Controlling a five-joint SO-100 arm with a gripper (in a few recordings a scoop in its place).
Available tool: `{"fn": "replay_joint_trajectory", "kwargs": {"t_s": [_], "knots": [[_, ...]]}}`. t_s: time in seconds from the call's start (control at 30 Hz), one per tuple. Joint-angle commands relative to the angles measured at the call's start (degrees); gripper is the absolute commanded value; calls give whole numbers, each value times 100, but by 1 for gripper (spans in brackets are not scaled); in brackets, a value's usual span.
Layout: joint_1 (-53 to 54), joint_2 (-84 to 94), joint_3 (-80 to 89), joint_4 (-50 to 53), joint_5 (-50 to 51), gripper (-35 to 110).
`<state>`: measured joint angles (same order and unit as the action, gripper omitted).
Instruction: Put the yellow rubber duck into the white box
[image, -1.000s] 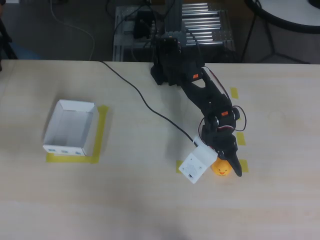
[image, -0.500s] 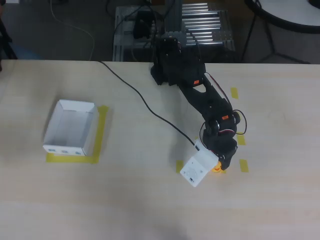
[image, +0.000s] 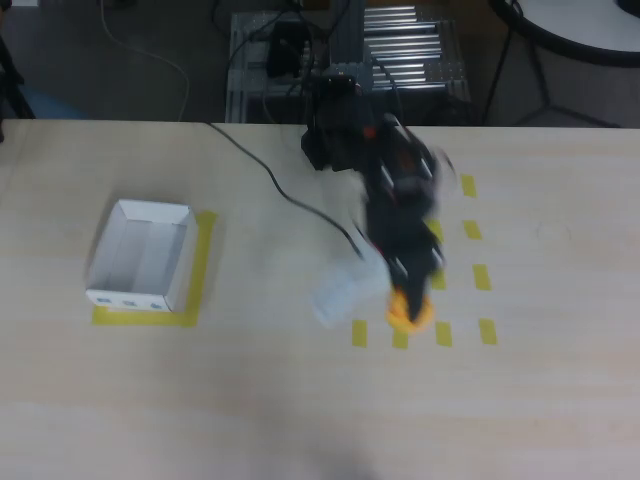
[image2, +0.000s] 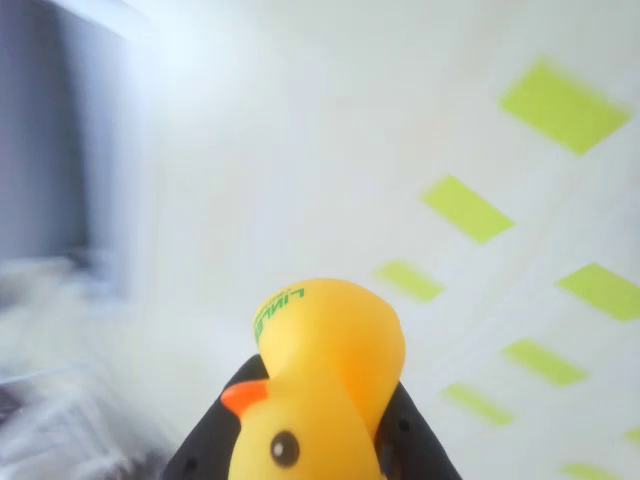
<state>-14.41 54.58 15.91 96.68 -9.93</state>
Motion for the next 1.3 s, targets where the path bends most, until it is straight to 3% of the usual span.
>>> {"fn": "replay_joint_trajectory", "kwargs": {"t_s": [0.0, 0.13, 0.33, 0.43, 0.57, 0.83, 1.03, 1.27], "knots": [[1556, 3516, 905, -193, 88, 0], [3419, 5520, 3103, -1248, 132, 0], [5941, 7594, 7436, -4236, 132, 0], [6548, 7242, 8604, -5467, 88, 0], [6979, 5634, 8561, -6390, 9, 0], [7277, 2461, 5801, -5546, -519, 0], [7242, 1837, 5634, -5651, -976, 0], [6952, 1749, 5678, -5045, -2004, 0]]}}
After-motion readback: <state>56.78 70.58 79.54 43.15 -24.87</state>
